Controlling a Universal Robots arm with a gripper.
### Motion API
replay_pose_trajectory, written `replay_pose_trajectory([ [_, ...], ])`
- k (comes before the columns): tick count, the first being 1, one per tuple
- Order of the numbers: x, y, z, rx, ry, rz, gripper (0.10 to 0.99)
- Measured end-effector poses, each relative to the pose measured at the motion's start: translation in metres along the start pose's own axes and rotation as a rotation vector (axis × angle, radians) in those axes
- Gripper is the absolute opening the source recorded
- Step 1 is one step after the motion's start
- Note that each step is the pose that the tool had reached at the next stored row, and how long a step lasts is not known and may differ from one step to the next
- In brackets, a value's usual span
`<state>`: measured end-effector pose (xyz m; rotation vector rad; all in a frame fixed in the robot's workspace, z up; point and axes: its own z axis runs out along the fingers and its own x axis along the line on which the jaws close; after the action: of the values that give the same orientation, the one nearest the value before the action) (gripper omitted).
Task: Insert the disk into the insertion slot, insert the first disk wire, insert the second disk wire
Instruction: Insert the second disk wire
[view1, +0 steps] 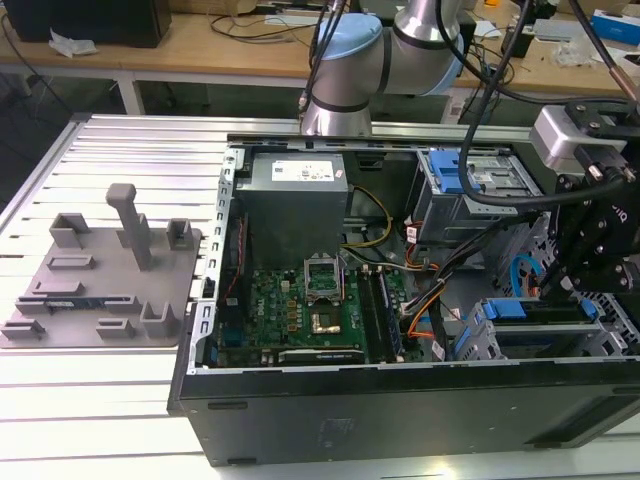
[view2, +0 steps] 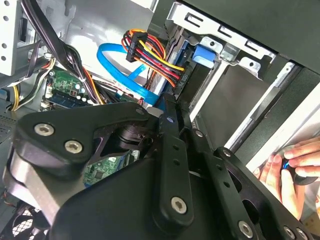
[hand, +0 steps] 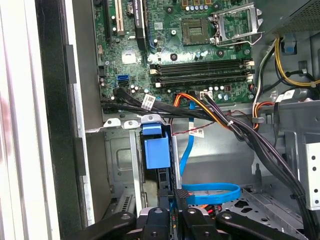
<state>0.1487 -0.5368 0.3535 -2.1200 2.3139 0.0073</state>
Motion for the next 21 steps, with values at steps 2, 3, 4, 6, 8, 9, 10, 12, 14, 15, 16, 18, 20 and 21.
replay_pose_trajectory([
  [2, 0.0000, -0.0003, 0.0005, 0.000, -0.0001, 0.000, 0.161],
  [3, 0.0000, -0.0003, 0.0008, 0.000, 0.0000, 0.000, 0.161],
  [4, 0.0000, -0.0005, 0.0010, 0.000, -0.0001, 0.000, 0.161],
  [6, 0.0000, -0.0007, 0.0018, 0.000, -0.0001, 0.000, 0.161],
  [8, -0.0001, -0.0012, 0.0029, 0.000, -0.0001, 0.000, 0.161],
  [9, -0.0001, -0.0013, 0.0037, 0.000, -0.0001, 0.000, 0.161],
  [10, -0.0001, -0.0014, 0.0048, 0.000, -0.0001, 0.000, 0.161],
  [12, -0.0001, -0.0014, 0.0069, 0.000, 0.0000, -0.001, 0.161],
  [14, -0.0001, -0.0016, 0.0080, 0.000, 0.0000, -0.004, 0.161],
  [15, -0.0001, -0.0016, 0.0089, 0.000, -0.0001, -0.008, 0.161],
  [16, -0.0001, -0.0017, 0.0095, 0.000, -0.0001, -0.010, 0.161],
  [18, -0.0001, -0.0017, 0.0108, 0.000, -0.0002, -0.014, 0.161],
  [20, -0.0001, -0.0017, 0.0121, 0.000, 0.0001, -0.019, 0.161],
  [21, 0.0000, -0.0017, 0.0133, 0.000, 0.0002, -0.024, 0.161],
])
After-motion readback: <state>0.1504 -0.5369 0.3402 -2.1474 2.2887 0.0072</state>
